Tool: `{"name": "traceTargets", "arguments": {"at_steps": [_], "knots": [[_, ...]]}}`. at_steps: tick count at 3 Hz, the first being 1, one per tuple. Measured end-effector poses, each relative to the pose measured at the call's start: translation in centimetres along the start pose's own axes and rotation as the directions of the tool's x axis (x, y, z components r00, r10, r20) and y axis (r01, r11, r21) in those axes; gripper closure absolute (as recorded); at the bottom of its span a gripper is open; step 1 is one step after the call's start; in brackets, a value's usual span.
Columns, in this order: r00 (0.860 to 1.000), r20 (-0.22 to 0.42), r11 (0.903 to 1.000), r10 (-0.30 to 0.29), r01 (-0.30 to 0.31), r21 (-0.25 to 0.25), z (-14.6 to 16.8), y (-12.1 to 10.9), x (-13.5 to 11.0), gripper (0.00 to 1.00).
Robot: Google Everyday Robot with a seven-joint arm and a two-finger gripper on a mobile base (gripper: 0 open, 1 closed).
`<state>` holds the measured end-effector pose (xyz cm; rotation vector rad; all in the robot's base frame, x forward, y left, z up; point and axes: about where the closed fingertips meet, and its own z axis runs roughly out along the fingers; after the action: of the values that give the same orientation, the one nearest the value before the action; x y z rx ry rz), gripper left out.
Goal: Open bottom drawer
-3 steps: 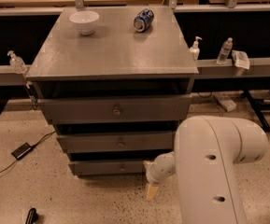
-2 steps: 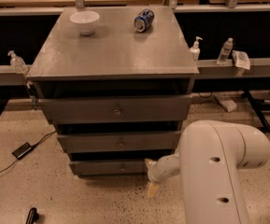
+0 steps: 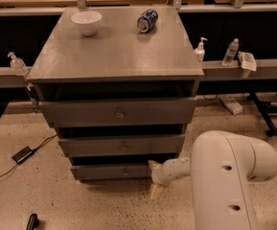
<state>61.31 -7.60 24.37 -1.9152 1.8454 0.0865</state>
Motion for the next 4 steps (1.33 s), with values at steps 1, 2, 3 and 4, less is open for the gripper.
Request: {"name": "traceTargets", "arguments": {"at_steps": [1, 2, 3, 4], "knots": [[1.000, 0.019, 0.9998, 0.015, -0.015, 0.014, 1.5, -1.0, 0.6, 0.00], [0.999, 0.028, 0.9990, 0.036, -0.037, 0.024, 2.6, -2.0, 1.3, 0.00], [0.998, 0.033, 0.9980, 0.055, -0.056, 0.029, 3.6, -3.2, 1.9, 0.00], [0.997, 0.038, 0.9972, 0.068, -0.069, 0.028, 4.5, -4.5, 2.3, 0.00]]}}
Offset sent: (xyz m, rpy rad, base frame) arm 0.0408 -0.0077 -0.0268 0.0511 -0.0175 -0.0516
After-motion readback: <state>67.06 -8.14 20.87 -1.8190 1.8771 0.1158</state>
